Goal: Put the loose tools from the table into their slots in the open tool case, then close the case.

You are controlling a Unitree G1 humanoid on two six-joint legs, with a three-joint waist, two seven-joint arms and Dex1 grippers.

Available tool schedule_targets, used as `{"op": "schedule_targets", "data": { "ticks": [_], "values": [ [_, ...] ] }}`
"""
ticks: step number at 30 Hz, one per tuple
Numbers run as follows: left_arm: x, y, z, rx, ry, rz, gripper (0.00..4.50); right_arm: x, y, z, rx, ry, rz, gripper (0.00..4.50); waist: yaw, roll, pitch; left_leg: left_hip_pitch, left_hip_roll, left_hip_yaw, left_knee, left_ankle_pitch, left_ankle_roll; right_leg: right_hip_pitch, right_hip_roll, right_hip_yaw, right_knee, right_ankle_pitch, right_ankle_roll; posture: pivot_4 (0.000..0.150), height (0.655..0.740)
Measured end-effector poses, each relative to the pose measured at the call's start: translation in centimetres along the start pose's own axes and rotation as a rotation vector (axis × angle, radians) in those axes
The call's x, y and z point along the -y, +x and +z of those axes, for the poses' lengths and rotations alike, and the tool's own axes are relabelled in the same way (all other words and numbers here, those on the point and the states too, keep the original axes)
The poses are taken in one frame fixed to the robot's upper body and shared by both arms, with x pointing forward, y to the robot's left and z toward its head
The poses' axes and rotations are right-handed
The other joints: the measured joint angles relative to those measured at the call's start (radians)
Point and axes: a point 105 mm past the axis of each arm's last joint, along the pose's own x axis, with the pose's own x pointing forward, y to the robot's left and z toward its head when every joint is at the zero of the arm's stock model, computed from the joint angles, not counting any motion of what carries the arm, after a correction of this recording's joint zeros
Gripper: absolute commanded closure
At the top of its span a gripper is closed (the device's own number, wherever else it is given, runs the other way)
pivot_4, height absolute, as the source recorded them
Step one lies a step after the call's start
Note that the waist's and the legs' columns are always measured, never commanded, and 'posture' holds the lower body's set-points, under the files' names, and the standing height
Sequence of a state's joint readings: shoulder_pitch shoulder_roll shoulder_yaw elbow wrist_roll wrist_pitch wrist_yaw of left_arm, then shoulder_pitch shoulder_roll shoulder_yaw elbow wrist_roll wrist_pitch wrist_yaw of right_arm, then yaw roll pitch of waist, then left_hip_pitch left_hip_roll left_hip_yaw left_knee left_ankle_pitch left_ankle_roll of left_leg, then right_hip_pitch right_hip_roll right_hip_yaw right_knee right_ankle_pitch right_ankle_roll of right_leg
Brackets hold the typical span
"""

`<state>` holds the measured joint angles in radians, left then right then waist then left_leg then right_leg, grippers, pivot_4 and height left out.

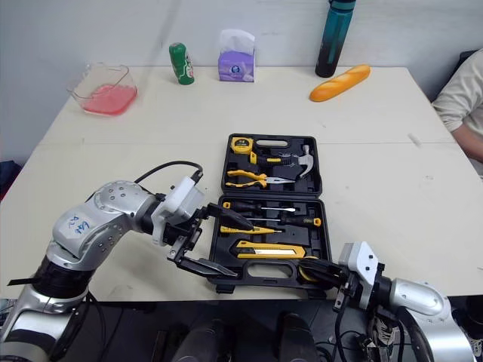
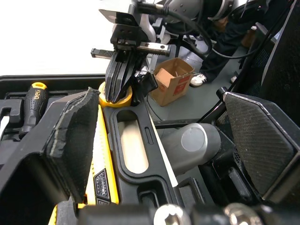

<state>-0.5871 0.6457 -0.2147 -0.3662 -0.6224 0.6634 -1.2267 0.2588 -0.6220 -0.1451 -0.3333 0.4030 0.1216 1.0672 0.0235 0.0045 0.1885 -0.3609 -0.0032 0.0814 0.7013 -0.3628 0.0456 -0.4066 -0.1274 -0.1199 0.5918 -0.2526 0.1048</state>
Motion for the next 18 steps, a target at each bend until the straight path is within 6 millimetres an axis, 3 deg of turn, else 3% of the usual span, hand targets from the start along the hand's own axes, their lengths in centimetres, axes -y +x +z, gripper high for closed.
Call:
{"op": "schedule_targets", "data": {
  "ticks": [3, 11, 16, 18],
  "values": [
    [-0.2, 0.0, 0.4, -0.007, 0.021, 0.002, 0.0, -0.1, 0.1, -0.5, 0.015, -0.013, 0.005, 4.46, 0.0, -0.002, -0.001, 0.01, 0.001, -0.001, -0.002, -0.001, -0.002, 0.012, 0.0, 0.002, -0.003, -0.001, -0.002, 0.15, 0.7314],
    [-0.6, -0.2, 0.5, -0.009, 0.027, 0.022, 0.0, -0.3, -0.5, -0.6, -0.003, -0.113, 0.011, 4.46, 0.003, -0.006, -0.005, 0.01, 0.002, -0.004, -0.002, -0.002, -0.003, 0.012, -0.003, 0.001, -0.002, -0.002, -0.003, 0.15, 0.7314],
    [-0.7, -1.2, -0.6, -0.023, -0.017, 0.087, 0.0, 0.3, -0.8, 1.2, -0.058, -0.031, 0.033, 4.46, 0.002, -0.003, -0.003, 0.009, 0.004, -0.004, -0.002, -0.002, -0.004, 0.011, -0.006, 0.001, -0.003, -0.002, -0.004, 0.15, 0.7314],
    [-1.0, -2.4, -1.4, -0.035, -0.051, 0.159, 0.0, 1.9, -1.4, 3.6, -0.046, -0.026, 0.004, 4.46, -0.001, 0.001, 0.0, 0.008, 0.004, -0.004, -0.002, -0.002, -0.004, 0.01, -0.006, 0.001, -0.003, -0.002, -0.004, 0.15, 0.7314]
  ]
}}
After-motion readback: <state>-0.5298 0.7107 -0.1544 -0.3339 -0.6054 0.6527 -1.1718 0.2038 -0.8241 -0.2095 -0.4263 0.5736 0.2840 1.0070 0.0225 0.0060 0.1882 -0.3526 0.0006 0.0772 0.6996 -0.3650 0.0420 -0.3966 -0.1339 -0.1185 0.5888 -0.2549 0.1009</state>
